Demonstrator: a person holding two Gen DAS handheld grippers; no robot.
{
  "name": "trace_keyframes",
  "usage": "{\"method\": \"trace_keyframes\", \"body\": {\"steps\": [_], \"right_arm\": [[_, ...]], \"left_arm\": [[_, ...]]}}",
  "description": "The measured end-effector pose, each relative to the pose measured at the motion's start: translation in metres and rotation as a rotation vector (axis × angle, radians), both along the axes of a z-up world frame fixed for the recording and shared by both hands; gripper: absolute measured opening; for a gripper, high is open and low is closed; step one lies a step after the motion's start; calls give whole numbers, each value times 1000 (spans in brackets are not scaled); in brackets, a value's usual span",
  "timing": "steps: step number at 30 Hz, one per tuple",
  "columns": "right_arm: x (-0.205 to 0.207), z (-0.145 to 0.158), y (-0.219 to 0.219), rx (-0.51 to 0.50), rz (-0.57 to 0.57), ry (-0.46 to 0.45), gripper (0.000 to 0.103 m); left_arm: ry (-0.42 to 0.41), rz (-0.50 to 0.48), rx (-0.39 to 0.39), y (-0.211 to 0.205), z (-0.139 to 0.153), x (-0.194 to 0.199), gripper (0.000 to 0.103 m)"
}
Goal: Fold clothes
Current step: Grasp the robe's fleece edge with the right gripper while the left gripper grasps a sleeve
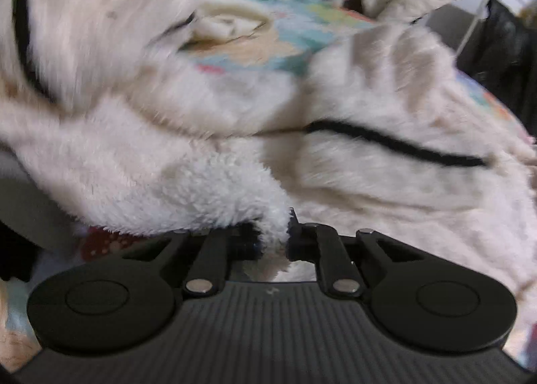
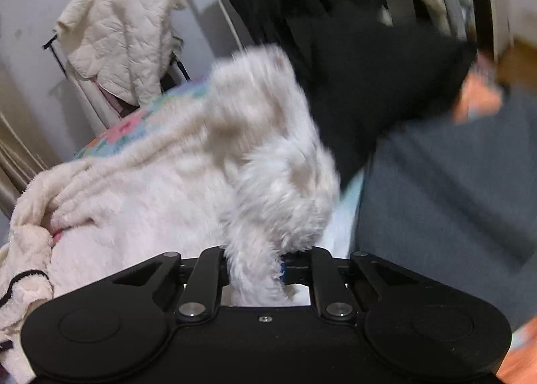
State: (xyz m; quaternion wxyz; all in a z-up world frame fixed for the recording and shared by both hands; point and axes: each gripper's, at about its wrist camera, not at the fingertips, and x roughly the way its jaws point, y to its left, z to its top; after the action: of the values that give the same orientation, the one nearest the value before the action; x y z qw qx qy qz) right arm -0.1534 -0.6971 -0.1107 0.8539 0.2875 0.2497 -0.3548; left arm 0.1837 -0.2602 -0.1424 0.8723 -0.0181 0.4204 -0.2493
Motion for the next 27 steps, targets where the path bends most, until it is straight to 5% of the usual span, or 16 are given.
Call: {"method": "trace_keyframes", "body": {"steps": [5,10,13,15,17,19,21,25,27], "right_arm": [[-25,75,-4,-174,-45,35,11],[-68,117,7,-366,-158,162,11],[-98,97,-1,-337,-242,276,11],[-117,59,-18,-206,-277,336,12],[-137,17,-35,-43,-302,341,25],[-144,1,-35,4,-301,333,34],[-143,10,-30,-32,-292,330,39],[-123,57,-20,-222,-284,467,61],[-116,79,-14,-294,-309,519,64]], "left_arm": [[-188,-155,-2,-15,51,-52,10],[-152,-307,-78,-8,74,-99,10],[-66,-399,-91,-18,63,-110,10],[-8,-443,-85,-22,53,-112,11],[-15,-467,-61,-27,50,-110,13],[-43,-475,-51,-28,54,-108,16],[-70,-483,-55,-24,62,-108,20],[-103,-501,-89,-18,84,-115,28],[-109,-496,-141,-4,95,-114,33]]}}
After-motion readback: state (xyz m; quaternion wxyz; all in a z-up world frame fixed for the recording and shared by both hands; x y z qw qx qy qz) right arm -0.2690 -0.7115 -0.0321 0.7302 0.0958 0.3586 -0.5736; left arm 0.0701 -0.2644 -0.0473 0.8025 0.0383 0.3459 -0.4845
